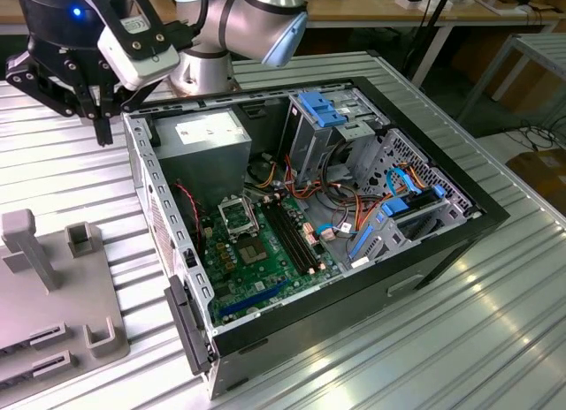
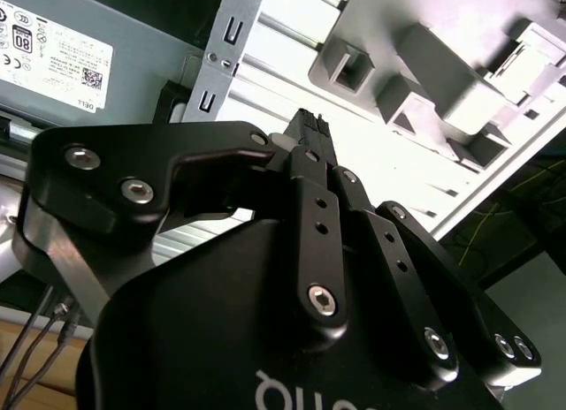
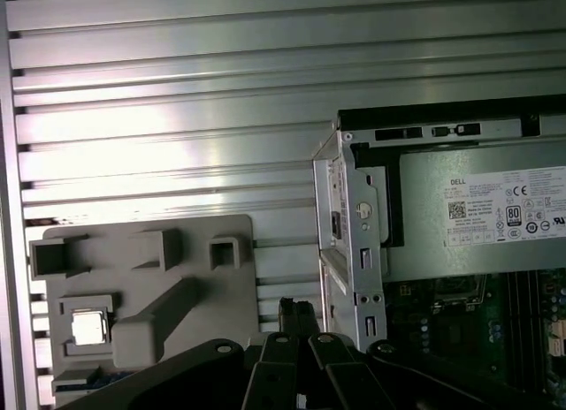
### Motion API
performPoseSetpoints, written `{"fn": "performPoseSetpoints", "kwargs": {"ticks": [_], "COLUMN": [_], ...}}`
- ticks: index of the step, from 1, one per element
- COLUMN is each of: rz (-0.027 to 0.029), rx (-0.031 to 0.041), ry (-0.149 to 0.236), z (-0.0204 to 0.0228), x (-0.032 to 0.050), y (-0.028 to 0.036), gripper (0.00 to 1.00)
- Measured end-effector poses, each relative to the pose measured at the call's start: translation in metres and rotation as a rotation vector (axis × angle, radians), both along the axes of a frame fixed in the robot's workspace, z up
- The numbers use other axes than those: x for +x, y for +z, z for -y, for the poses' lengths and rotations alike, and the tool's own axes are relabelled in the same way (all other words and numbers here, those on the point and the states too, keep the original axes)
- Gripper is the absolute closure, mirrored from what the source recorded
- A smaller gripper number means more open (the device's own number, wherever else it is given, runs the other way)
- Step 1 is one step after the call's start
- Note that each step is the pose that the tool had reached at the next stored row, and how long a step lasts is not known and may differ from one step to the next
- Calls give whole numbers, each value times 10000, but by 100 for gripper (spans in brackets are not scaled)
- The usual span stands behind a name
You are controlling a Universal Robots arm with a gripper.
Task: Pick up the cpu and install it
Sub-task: 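Reach for the cpu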
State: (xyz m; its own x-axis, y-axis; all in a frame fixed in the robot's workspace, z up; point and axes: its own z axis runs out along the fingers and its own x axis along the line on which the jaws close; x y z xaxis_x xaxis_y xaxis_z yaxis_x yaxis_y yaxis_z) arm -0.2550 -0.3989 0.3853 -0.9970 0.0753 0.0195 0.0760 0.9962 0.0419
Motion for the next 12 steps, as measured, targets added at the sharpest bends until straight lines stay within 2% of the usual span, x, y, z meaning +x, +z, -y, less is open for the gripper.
{"fn": "performPoseSetpoints", "kwargs": {"ticks": [12], "rz": [0], "rx": [0], "ry": [-1], "z": [0], "x": [-55], "y": [0], "gripper": [89]}}
